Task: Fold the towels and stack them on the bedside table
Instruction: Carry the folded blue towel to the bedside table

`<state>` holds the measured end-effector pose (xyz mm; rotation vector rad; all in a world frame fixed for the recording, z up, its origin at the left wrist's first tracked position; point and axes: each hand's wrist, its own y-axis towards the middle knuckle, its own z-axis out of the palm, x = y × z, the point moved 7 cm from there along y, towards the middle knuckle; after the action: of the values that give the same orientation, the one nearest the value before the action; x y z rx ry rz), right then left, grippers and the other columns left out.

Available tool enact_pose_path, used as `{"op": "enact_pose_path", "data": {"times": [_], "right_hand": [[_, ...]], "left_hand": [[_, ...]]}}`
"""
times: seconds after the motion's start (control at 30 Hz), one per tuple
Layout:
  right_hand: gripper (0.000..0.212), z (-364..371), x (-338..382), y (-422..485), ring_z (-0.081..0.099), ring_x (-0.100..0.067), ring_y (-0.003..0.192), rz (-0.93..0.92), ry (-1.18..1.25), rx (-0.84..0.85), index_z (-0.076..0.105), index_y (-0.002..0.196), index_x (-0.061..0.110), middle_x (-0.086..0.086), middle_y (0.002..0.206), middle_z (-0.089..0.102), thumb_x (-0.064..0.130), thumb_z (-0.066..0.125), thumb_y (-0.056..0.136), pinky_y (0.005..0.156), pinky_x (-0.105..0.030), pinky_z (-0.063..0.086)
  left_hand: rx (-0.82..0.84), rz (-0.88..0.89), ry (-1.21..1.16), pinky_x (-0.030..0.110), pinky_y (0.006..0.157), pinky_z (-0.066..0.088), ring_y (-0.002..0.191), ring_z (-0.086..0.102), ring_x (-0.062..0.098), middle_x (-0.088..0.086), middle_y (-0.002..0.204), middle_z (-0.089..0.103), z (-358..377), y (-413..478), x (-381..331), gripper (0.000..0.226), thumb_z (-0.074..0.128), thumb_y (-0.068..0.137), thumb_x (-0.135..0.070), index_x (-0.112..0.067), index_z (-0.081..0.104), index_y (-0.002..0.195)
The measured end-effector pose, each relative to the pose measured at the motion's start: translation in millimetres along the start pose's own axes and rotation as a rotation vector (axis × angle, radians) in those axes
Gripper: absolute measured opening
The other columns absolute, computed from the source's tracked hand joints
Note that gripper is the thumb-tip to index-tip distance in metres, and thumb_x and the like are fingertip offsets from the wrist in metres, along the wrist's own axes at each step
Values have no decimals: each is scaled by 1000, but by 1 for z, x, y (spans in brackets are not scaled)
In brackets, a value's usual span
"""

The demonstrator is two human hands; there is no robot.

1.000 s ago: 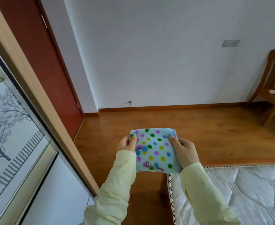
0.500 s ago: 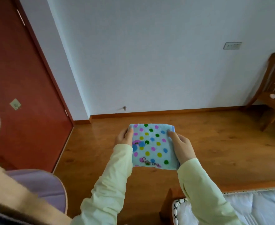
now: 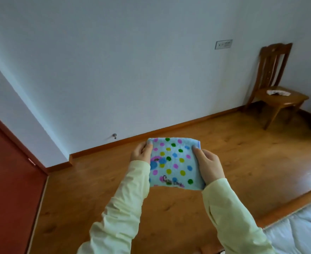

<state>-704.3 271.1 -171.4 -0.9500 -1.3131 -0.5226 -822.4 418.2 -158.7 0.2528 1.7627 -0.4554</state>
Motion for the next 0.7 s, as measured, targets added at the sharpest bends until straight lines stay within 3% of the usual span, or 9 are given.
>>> {"op": "enact_pose_path", "data": {"times": [0.1, 0.2, 0.33, 0.43, 0.53, 0.7], "right_hand": [[24, -5, 4, 32, 64, -23, 73, 34, 32, -38, 60, 82, 18, -7, 79, 65, 35, 48, 94, 75, -39, 55], [25, -12, 16, 79, 63, -21, 71, 48, 52, -92, 59, 82, 18, -6, 78, 64, 36, 47, 94, 71, -35, 54], [25, -30, 42, 146, 63, -20, 69, 44, 97, -165, 59, 82, 18, -6, 78, 64, 36, 46, 94, 68, -33, 54], [25, -49, 64, 191, 64, -22, 73, 59, 118, -220, 58, 82, 19, -7, 80, 65, 37, 46, 94, 76, -37, 55], [23, -71, 85, 229, 66, -24, 80, 58, 123, -271, 57, 82, 21, -7, 83, 66, 38, 47, 93, 84, -41, 55], [22, -111, 107, 273, 64, -21, 78, 52, 118, -367, 57, 82, 22, -4, 83, 64, 37, 46, 94, 82, -38, 54]], "left_hand": [[48, 26, 6, 4, 53, 35, 67, 44, 3, -12, 71, 48, 24, 35, -7, 21, 45, 95, -22, -11, 59, 106], [100, 52, 17, 5, 54, 41, 71, 49, 7, 0, 87, 57, 59, 80, -21, 28, 45, 94, -19, -4, 58, 115], [166, 125, -2, 26, 74, 47, 95, 56, 24, 8, 101, 58, 116, 141, -46, 21, 46, 94, -15, -7, 57, 110], [204, 163, -6, 17, 69, 49, 102, 59, 26, 8, 109, 58, 160, 181, -72, 27, 46, 94, -15, -7, 54, 118], [246, 196, -11, 21, 71, 50, 107, 60, 29, 12, 120, 59, 202, 213, -93, 27, 47, 94, -17, -11, 55, 119], [337, 208, -3, 11, 58, 47, 87, 57, 16, 7, 109, 58, 270, 247, -117, 26, 47, 94, -19, -13, 56, 118]]}}
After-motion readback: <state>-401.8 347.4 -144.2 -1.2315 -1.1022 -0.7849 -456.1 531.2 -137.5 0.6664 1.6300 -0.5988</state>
